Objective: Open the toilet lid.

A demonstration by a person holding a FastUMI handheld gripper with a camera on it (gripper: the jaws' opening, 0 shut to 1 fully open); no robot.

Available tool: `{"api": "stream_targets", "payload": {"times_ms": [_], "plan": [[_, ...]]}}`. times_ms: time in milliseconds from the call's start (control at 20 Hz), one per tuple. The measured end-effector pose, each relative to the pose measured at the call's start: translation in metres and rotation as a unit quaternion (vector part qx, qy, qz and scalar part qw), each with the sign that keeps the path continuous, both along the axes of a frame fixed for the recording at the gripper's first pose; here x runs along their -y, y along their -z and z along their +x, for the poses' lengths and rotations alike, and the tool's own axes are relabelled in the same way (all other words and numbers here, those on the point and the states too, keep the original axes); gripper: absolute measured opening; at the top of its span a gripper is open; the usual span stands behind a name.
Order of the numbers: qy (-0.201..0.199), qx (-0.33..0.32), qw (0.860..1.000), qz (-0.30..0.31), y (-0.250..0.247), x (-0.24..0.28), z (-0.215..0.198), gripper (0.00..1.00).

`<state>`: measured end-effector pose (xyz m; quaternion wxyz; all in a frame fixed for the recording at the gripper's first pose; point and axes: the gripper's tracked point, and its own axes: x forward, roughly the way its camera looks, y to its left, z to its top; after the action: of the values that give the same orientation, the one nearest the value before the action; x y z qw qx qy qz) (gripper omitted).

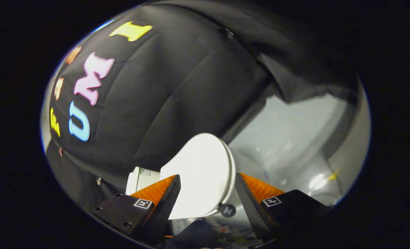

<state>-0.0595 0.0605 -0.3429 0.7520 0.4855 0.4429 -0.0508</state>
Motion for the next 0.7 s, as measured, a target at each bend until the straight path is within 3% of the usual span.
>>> {"api": "stream_targets", "payload": {"times_ms": [150, 300, 550, 600, 650, 700], "plan": [[0.015, -0.081, 0.995, 0.054, 0.037, -0.017, -0.034, 0.98], [-0.016, -0.129, 0.985, 0.117, 0.044, -0.046, -0.058, 0.97], [-0.063, -0.133, 0.982, 0.118, 0.059, -0.072, -0.064, 0.94], [-0.067, -0.137, 0.981, 0.124, 0.062, -0.072, -0.062, 0.75], [-0.081, -0.154, 0.978, 0.114, 0.069, -0.070, -0.070, 0.75], [-0.087, -0.160, 0.978, 0.105, 0.079, -0.067, -0.075, 0.58]]}}
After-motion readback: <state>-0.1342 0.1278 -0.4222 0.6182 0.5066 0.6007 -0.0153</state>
